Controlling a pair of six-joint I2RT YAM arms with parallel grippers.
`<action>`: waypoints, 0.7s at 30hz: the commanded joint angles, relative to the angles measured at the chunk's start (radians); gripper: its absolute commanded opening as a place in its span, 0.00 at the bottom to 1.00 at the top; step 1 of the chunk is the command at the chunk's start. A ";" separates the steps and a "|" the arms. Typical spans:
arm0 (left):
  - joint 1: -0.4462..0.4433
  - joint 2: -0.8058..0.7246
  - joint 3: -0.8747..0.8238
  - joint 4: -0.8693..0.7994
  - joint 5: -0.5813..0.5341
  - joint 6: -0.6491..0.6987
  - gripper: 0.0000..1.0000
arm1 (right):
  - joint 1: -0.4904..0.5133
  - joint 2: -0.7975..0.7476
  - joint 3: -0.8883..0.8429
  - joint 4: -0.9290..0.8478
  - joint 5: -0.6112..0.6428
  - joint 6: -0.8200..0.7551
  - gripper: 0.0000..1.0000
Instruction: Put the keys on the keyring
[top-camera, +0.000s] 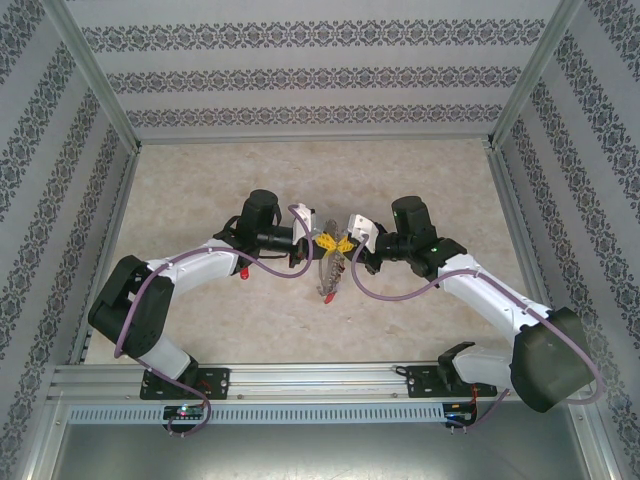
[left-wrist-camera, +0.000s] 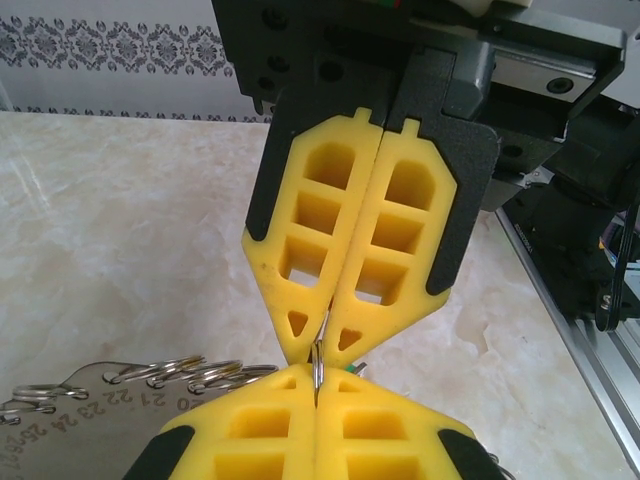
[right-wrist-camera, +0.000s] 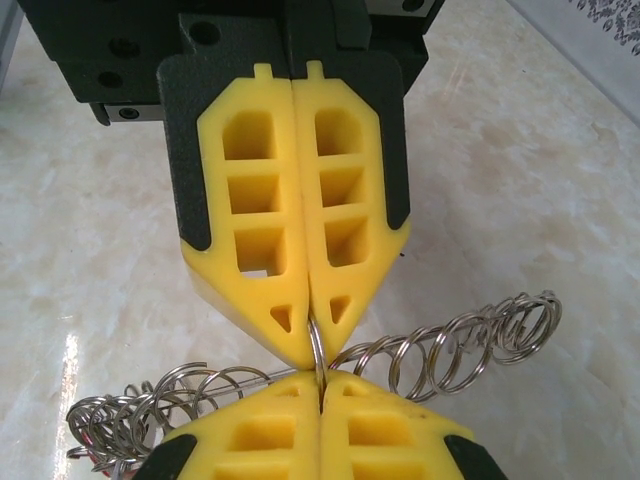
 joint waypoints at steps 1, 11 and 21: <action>-0.009 -0.051 0.029 -0.047 0.008 0.063 0.05 | 0.019 -0.016 0.038 -0.009 0.000 -0.022 0.00; -0.020 -0.039 0.138 -0.412 -0.089 0.289 0.23 | 0.060 -0.004 0.119 -0.153 0.080 -0.065 0.00; -0.032 -0.038 0.188 -0.492 -0.127 0.338 0.22 | 0.096 0.020 0.171 -0.204 0.138 -0.060 0.00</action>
